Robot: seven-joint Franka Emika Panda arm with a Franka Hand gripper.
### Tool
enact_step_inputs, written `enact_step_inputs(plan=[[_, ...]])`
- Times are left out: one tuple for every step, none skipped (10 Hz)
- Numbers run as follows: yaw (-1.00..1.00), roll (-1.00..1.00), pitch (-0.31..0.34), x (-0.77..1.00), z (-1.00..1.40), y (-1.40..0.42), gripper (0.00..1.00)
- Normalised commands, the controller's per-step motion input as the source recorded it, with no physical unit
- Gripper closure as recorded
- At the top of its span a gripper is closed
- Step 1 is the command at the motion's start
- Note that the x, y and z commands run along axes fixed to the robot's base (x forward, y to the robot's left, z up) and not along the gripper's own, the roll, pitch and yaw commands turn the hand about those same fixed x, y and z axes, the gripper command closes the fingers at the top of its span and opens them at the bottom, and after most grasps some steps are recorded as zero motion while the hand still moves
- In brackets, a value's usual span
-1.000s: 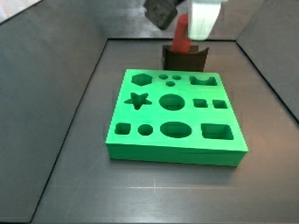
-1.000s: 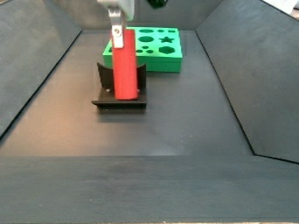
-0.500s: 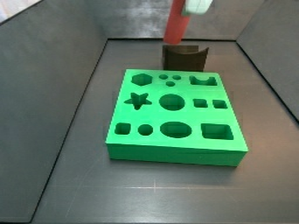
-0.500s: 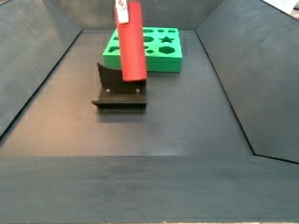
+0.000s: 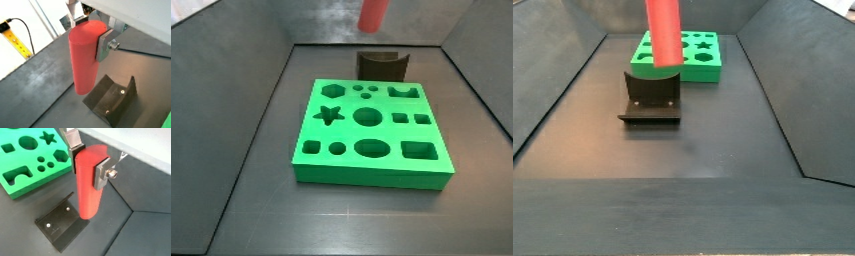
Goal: Pick up the oval object. Move up. Place the oval object on the fixture. Regrasp the oval object. Move to above the board. Insert the oval object.
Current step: Move to above the board.
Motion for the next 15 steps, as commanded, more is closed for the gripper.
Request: enact_step_inputs(plan=[[0.03,-0.07,0.089,0.0,0.18,0.0,1.0],[1.0,-0.28,-0.021,-0.49,0.45,-1.0,1.0],[1.0,-0.28,-0.022,-0.49,0.45,-1.0,1.0],[1.0,-0.26,-0.054,-0.49,0.46,-1.0,1.0],[1.0,-0.26,-0.069,-0.49,0.46,-1.0,1.0],[1.0,-0.24,-0.085,-0.49,0.47,-1.0,1.0],[1.0,-0.23,-0.101,-0.49,0.48,-1.0,1.0],[1.0,-0.22,-0.12,-0.5,0.48,-1.0,1.0],[1.0,-0.2,-0.134,-0.51,0.49,-1.0,1.0],[1.0,-0.19,-0.147,-0.42,0.39,-0.78,1.0],[1.0,-0.17,-0.163,-0.24,0.21,-0.41,1.0],[1.0,-0.16,-0.175,-0.14,0.11,-0.2,1.0],[1.0,-0.15,-0.196,-0.07,0.04,-0.09,1.0],[1.0,-0.14,-0.209,-0.07,0.04,-0.06,1.0],[1.0,-0.12,-0.246,-0.08,0.01,-0.01,1.0]])
